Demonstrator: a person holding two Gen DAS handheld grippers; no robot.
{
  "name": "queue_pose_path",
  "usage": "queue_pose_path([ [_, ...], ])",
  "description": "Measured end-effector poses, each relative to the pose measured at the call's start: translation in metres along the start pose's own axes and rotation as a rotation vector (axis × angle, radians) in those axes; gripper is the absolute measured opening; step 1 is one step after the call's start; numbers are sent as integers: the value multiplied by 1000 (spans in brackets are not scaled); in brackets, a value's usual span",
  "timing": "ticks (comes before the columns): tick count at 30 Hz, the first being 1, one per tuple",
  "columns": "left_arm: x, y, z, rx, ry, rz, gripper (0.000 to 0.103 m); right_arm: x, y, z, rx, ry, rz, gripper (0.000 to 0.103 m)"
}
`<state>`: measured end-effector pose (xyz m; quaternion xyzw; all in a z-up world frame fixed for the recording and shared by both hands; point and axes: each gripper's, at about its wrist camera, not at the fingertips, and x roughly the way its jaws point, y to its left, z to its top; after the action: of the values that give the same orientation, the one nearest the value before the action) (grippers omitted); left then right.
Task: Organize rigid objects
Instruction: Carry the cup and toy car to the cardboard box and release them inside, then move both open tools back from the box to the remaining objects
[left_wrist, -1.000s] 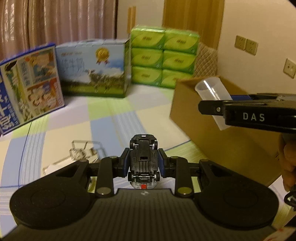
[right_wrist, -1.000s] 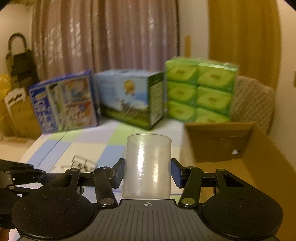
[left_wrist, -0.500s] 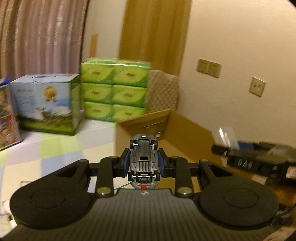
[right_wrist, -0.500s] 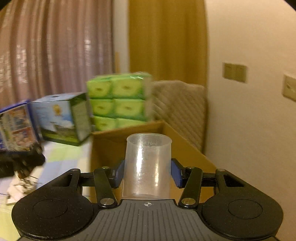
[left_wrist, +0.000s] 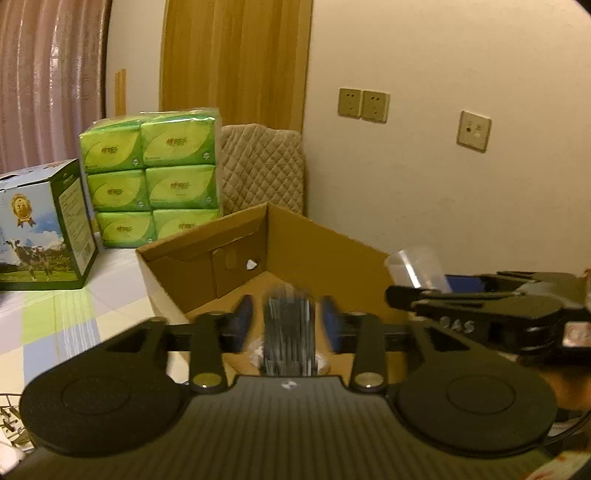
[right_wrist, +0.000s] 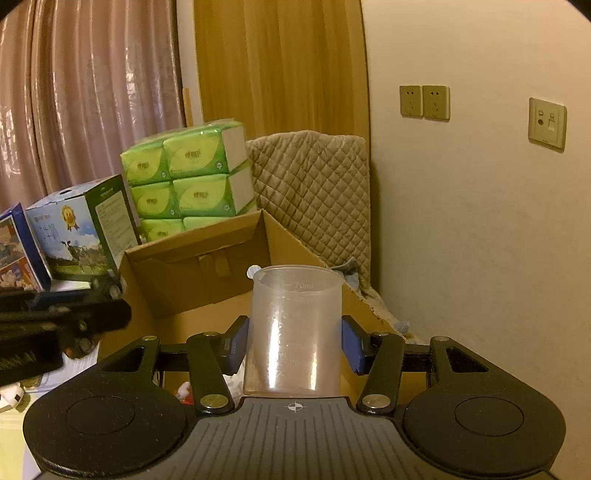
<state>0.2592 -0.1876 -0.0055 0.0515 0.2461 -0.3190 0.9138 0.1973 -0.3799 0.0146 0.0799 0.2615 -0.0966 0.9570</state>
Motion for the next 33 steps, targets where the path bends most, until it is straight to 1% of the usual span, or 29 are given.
queue_pose_path([
  [1, -1, 3, 0, -8, -4, 3, 49, 0, -2, 0, 4, -1, 1, 49],
  [9, -9, 31, 1, -76, 2, 36, 49, 5, 3, -2, 15, 21, 31, 49],
  [18, -15, 35, 2, -81, -7, 39, 49, 9, 10, -4, 17, 36, 48, 49],
  [20, -14, 35, 2, -81, -6, 39, 49, 11, 10, -5, 24, 30, 67, 49],
  [22, -15, 35, 2, -85, -5, 40, 49, 15, 10, -6, 33, 46, 115, 51],
  [23, -15, 36, 1, -86, -6, 42, 49, 15, 11, -6, 36, 43, 112, 52],
  [25, -16, 37, 1, -89, -7, 45, 49, 10, 10, -4, 44, -4, 95, 63],
  [26, -16, 38, 1, -91, -8, 49, 49, 7, 9, -3, 51, -30, 89, 64],
  [28, -17, 40, 1, -95, -8, 51, 49, 5, 6, -2, 61, -51, 79, 65],
  [33, -18, 43, -1, -102, -6, 55, 49, 5, 5, -2, 67, -55, 77, 65],
])
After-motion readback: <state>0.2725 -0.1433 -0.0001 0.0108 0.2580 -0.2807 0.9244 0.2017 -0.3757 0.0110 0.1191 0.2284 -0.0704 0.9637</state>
